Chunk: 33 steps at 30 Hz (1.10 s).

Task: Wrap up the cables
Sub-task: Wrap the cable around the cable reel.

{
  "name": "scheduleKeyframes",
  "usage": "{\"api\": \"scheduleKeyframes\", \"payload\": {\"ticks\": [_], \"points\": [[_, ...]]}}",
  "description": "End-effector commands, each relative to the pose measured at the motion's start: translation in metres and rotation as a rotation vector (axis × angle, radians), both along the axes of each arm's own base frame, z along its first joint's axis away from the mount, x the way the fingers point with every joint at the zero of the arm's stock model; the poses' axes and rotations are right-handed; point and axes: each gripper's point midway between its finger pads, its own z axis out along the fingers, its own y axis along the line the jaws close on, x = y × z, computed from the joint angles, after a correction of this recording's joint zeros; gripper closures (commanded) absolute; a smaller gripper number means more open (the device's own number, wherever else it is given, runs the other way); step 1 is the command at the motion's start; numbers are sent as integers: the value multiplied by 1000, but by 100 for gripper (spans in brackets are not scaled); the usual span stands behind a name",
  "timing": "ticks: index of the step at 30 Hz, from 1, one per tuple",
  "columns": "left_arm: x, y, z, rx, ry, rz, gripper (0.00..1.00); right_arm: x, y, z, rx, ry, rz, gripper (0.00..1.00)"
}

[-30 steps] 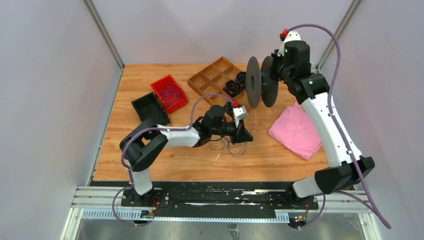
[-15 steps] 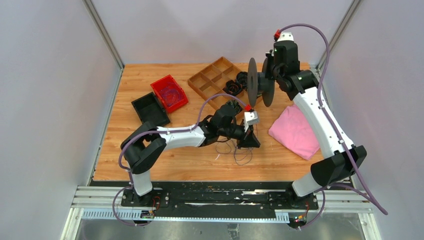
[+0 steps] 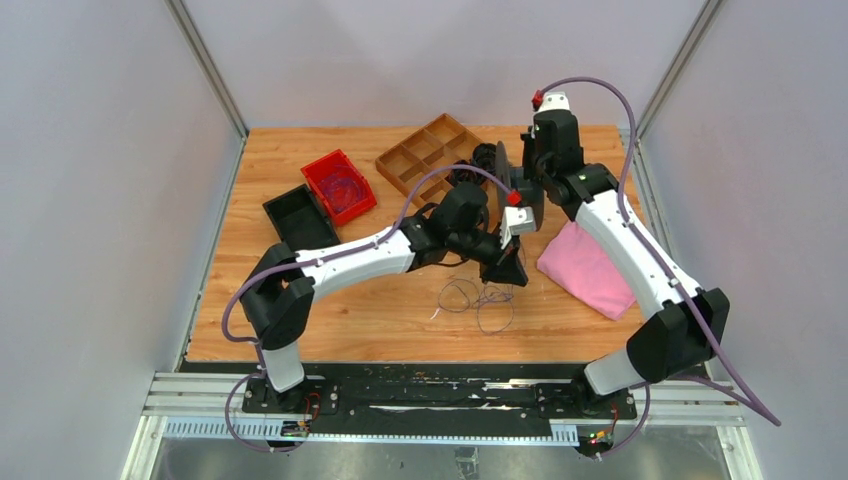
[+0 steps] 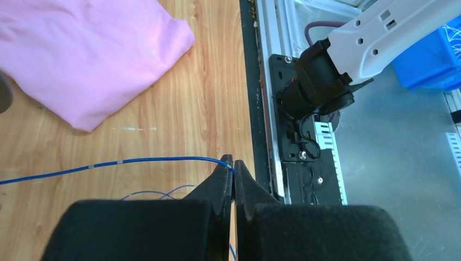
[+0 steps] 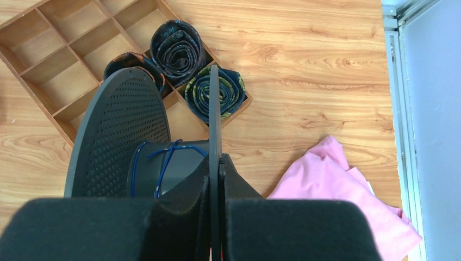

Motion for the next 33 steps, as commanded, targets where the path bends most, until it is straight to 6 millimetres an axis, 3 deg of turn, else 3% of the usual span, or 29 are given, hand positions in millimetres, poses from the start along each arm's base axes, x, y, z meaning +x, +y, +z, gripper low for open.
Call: {"api": "scheduleKeyframes", "payload": {"ticks": [1, 18, 33], "points": [[-6, 18, 20, 51, -14, -32, 100, -1, -2, 53, 20, -208, 11, 99], [69, 51, 76, 39, 37, 134, 100, -26, 32, 5, -51, -184, 315, 99], [131, 95, 76, 116, 10, 310, 100, -44, 38, -6, -98, -194, 436, 100]]}}
